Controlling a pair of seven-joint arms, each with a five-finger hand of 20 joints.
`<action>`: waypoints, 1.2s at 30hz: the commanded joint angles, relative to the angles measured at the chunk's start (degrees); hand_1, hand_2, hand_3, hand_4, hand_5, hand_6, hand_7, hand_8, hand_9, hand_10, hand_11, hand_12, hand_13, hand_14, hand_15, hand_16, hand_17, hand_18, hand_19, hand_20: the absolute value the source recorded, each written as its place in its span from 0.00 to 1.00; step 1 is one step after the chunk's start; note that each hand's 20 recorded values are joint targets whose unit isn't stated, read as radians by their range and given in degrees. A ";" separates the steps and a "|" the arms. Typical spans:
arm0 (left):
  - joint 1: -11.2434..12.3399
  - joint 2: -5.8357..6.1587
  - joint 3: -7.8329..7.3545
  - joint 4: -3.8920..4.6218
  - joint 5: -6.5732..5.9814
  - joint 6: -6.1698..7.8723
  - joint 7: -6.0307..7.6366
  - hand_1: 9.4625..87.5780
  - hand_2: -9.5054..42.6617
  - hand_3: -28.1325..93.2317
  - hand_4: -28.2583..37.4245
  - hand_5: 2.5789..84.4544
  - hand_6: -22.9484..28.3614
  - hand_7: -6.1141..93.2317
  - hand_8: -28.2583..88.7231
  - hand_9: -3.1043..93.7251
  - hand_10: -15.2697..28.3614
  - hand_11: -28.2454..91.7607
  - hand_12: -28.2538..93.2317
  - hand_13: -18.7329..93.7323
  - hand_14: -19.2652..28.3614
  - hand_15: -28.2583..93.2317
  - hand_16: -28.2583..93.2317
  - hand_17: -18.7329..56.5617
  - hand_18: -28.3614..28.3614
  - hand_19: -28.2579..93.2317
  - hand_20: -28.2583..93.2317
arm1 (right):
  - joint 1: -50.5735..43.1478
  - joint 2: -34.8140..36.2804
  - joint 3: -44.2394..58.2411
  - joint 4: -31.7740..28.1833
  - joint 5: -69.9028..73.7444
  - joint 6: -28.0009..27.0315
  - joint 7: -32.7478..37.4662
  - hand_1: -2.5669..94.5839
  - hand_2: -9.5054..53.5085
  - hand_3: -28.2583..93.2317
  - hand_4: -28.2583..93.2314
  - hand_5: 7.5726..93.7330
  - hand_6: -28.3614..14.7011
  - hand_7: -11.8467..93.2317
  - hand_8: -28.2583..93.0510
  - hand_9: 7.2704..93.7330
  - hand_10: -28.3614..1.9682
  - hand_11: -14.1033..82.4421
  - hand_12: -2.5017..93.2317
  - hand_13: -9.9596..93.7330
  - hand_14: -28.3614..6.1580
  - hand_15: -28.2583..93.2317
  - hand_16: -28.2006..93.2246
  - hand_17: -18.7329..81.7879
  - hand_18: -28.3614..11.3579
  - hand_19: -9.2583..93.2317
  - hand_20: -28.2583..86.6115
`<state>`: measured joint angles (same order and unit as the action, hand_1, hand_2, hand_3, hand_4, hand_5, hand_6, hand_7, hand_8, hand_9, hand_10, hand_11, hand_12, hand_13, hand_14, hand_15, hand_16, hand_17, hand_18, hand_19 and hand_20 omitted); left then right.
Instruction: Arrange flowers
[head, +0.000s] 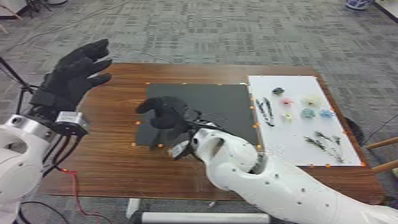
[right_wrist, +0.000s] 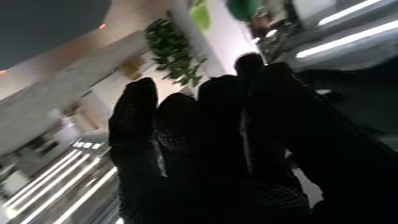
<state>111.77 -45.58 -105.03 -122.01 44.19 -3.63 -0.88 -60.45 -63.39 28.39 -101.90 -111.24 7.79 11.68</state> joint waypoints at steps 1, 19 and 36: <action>1.38 -0.86 -1.13 -0.88 0.21 0.93 0.21 0.21 0.03 0.81 0.04 0.22 0.47 0.26 0.17 0.17 0.54 0.34 0.42 0.20 0.64 0.53 0.21 0.06 0.85 0.55 0.32 | -7.79 2.71 8.23 -0.20 -8.94 -23.80 -18.60 0.37 0.27 1.00 0.10 0.37 0.75 0.29 0.12 0.71 0.54 0.71 0.71 0.74 0.45 0.92 0.56 0.46 0.17 0.87 0.67; 1.88 -1.01 -1.50 -1.01 0.13 1.12 0.53 0.21 0.03 0.81 0.04 0.22 0.47 0.26 0.17 0.17 0.54 0.34 0.42 0.20 0.64 0.53 0.22 0.06 0.85 0.55 0.32 | -6.78 -1.07 6.62 3.27 -16.50 -33.37 -17.71 0.30 0.39 1.00 0.13 0.31 0.73 0.26 0.13 0.73 0.52 0.82 0.54 0.79 0.47 0.94 0.52 0.49 0.15 0.91 0.66; 0.77 -0.61 -0.29 -0.61 0.19 1.35 0.58 0.21 0.03 0.81 0.04 0.22 0.47 0.26 0.17 0.17 0.54 0.34 0.42 0.20 0.64 0.53 0.22 0.06 0.85 0.55 0.32 | -1.82 -4.09 2.98 8.33 -16.81 -31.93 -11.34 0.25 0.47 1.00 0.15 0.32 0.71 0.29 0.11 0.79 0.52 0.84 0.45 0.83 0.49 0.94 0.51 0.53 0.14 0.94 0.64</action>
<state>112.79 -45.98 -105.29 -122.54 44.19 -3.02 -0.41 -63.97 -66.87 32.80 -95.93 -126.46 -24.82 -1.44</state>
